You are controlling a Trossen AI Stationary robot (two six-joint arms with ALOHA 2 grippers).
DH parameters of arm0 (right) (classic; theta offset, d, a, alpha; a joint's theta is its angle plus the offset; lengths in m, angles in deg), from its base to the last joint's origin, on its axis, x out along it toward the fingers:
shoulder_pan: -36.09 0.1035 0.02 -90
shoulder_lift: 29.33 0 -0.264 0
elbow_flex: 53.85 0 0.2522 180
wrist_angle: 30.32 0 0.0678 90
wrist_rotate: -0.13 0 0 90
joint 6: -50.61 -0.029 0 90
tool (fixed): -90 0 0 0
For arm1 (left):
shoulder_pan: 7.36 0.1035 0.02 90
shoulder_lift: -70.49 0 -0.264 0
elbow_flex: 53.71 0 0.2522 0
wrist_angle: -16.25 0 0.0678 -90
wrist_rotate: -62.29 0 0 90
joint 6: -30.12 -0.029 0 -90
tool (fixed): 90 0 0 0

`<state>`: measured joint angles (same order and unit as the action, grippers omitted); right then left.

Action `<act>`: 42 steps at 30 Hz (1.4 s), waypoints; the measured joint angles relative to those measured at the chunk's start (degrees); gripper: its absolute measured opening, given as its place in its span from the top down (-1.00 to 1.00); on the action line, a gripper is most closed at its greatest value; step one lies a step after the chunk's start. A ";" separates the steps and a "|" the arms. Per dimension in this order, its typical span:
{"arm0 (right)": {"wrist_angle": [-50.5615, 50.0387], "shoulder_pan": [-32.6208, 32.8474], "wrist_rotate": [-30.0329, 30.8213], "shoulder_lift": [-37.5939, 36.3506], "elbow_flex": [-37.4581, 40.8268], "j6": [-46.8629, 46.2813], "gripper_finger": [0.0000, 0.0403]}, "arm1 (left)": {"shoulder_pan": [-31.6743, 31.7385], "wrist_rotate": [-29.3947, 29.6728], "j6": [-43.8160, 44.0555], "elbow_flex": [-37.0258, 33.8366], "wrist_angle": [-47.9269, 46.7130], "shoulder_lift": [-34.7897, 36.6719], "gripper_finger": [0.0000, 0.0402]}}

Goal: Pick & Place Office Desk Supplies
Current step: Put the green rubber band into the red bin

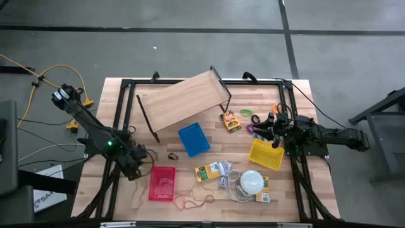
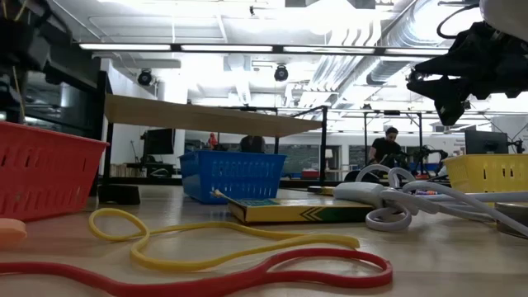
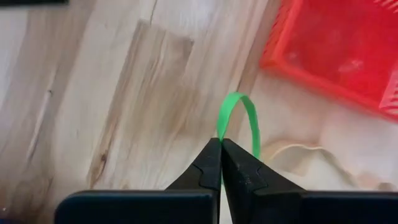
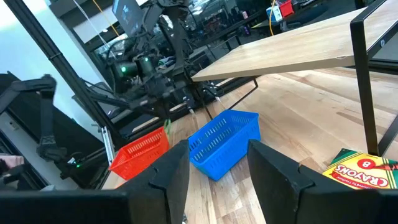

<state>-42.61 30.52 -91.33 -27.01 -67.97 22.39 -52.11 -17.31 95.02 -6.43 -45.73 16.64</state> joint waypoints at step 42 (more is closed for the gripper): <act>-0.02 0.00 0.00 0.00 0.00 0.00 0.25 | 0.00 1.72 0.71 0.07 21.92 -2.09 1.00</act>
<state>-42.63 30.52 -91.33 -27.01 -67.97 22.39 -52.11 -15.59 95.73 -6.37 -23.81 14.55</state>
